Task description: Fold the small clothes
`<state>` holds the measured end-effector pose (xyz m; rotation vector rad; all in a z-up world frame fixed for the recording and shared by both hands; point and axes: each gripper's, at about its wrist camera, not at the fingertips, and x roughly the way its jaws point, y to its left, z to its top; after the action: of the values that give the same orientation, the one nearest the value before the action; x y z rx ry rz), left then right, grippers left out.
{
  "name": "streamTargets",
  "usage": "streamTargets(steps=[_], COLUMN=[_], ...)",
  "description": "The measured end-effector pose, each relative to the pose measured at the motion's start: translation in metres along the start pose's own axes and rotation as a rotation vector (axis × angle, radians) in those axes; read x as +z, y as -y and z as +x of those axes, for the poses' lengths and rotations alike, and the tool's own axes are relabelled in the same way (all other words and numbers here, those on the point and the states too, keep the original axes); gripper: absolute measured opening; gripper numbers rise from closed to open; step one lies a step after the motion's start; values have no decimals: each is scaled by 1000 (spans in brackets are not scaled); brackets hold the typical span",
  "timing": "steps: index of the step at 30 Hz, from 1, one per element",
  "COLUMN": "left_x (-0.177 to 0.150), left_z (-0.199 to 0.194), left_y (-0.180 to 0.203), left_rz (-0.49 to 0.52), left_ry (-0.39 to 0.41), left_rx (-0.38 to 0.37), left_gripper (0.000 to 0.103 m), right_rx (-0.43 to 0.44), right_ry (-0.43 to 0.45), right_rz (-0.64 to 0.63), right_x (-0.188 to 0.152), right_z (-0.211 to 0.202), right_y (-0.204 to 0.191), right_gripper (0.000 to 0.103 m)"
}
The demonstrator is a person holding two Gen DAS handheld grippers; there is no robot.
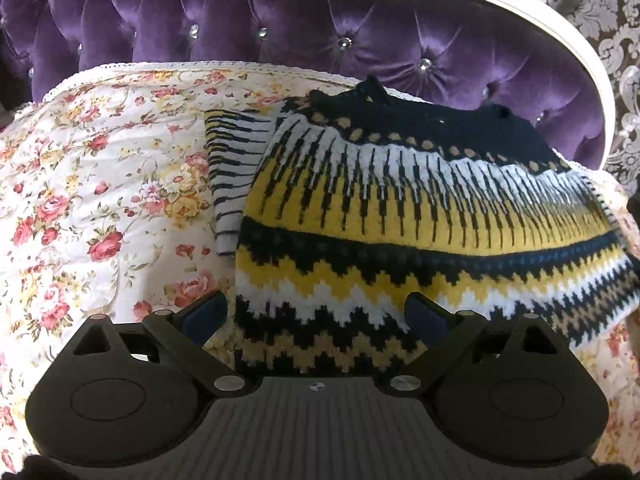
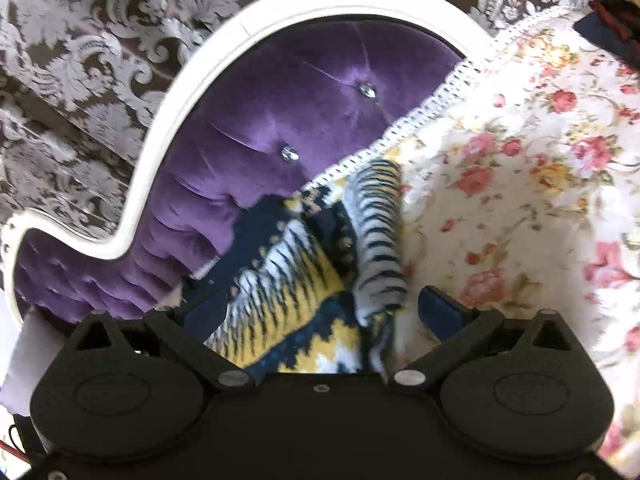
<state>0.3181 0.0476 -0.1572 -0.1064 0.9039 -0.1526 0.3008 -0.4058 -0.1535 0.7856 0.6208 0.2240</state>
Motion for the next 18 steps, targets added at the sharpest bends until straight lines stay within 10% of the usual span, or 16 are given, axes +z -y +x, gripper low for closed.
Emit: streamTargets(steps=[18], left_x=[0], left_z=[4], left_y=[2], left_rz=[8], left_ry=[2], left_rx=[11], left_gripper=[97], right_rx=[51], right_ry=[-26], right_rz=[-200], right_x=[-6], right_z=[36], right_y=[-24], right_gripper=[95])
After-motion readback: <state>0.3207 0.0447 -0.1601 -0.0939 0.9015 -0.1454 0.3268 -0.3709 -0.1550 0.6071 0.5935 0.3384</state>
